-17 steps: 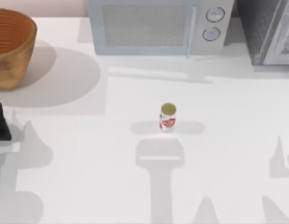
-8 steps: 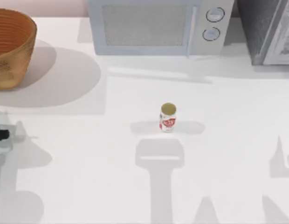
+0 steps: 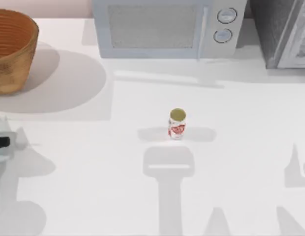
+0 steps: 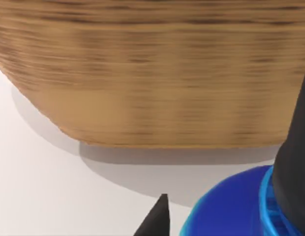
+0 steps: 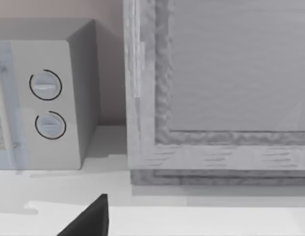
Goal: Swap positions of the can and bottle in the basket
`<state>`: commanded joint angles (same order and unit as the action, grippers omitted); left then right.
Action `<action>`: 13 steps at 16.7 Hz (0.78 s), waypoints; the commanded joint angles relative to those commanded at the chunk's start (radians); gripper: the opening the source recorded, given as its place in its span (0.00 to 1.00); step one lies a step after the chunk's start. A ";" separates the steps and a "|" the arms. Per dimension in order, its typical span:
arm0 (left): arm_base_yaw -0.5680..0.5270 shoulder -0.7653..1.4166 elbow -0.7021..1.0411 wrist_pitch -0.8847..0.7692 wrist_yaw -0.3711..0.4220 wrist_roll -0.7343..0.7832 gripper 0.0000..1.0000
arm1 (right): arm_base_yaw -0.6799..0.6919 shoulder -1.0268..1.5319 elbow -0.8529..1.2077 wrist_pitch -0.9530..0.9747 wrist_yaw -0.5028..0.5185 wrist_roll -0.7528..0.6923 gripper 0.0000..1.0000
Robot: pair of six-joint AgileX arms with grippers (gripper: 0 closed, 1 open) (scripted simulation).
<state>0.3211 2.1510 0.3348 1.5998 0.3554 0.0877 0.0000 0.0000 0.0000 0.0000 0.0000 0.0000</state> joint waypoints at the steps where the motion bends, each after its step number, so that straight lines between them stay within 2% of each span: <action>1: 0.000 0.000 0.000 0.000 0.000 0.000 0.00 | 0.000 0.000 0.000 0.000 0.000 0.000 1.00; 8: 0.031 -0.004 0.019 -0.031 -0.001 0.029 0.00 | 0.000 0.000 0.000 0.000 0.000 0.000 1.00; 13: 0.206 -0.001 0.197 -0.297 0.036 0.191 0.00 | 0.000 0.000 0.000 0.000 0.000 0.000 1.00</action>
<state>0.5274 2.1502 0.5318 1.3028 0.3913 0.2786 0.0000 0.0000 0.0000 0.0000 0.0000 0.0000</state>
